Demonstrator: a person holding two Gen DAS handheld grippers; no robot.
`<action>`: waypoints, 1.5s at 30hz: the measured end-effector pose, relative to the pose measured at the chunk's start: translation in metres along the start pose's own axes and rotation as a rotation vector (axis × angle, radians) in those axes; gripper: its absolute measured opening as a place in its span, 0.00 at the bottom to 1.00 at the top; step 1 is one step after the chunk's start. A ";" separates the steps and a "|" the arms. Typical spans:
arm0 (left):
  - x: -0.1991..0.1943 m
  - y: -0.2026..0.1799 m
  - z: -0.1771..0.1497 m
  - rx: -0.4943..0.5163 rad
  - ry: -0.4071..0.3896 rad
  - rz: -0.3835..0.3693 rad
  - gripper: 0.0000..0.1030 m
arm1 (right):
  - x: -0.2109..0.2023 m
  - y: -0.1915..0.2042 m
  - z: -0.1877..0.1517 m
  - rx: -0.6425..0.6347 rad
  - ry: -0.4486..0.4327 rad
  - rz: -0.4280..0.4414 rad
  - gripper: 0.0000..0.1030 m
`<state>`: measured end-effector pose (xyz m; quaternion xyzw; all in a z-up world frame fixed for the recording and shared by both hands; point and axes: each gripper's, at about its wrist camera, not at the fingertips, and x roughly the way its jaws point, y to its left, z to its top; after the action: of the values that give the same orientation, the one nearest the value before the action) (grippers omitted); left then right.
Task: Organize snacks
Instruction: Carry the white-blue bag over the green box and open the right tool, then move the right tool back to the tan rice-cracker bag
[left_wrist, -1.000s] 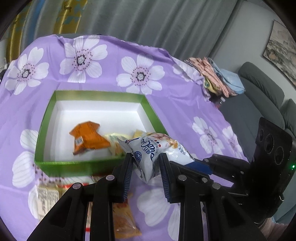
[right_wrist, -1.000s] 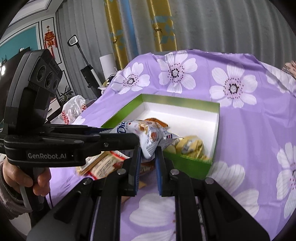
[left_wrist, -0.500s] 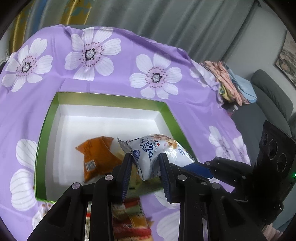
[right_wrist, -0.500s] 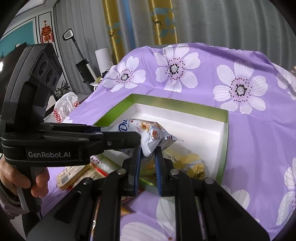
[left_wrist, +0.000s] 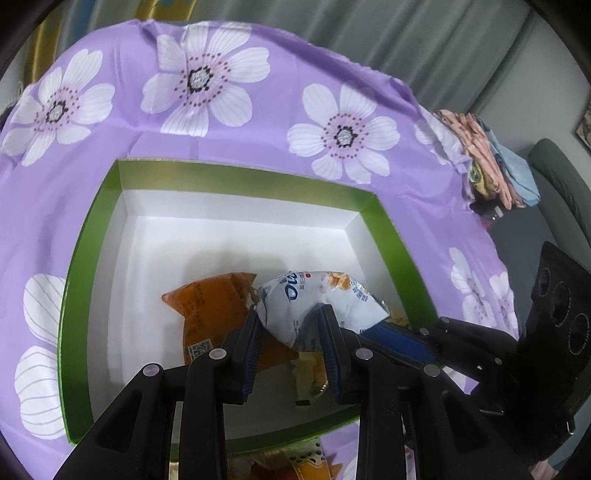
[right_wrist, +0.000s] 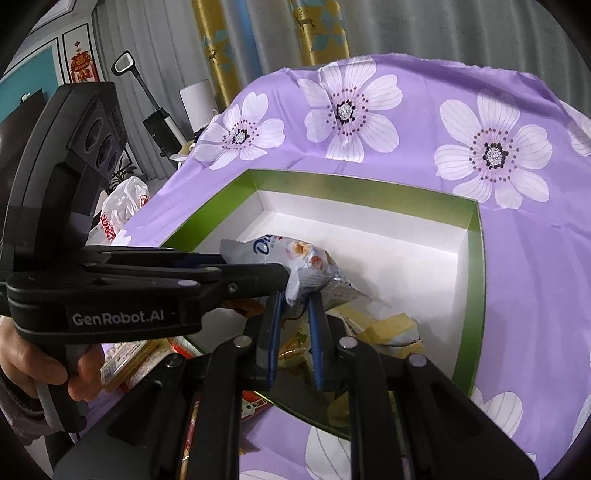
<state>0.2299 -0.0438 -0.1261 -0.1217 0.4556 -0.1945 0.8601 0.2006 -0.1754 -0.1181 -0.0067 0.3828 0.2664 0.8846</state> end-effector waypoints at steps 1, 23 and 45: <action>0.002 0.001 0.000 -0.006 0.002 0.001 0.28 | 0.001 0.001 0.000 -0.001 0.002 0.006 0.15; -0.021 -0.003 -0.005 -0.004 -0.040 0.084 0.70 | -0.027 -0.007 -0.003 0.066 -0.062 -0.046 0.42; -0.097 -0.005 -0.058 -0.045 -0.071 0.114 0.99 | -0.105 0.012 -0.064 0.185 -0.080 -0.064 0.87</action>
<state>0.1311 -0.0065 -0.0847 -0.1217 0.4351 -0.1307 0.8825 0.0921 -0.2282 -0.0897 0.0737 0.3696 0.2015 0.9041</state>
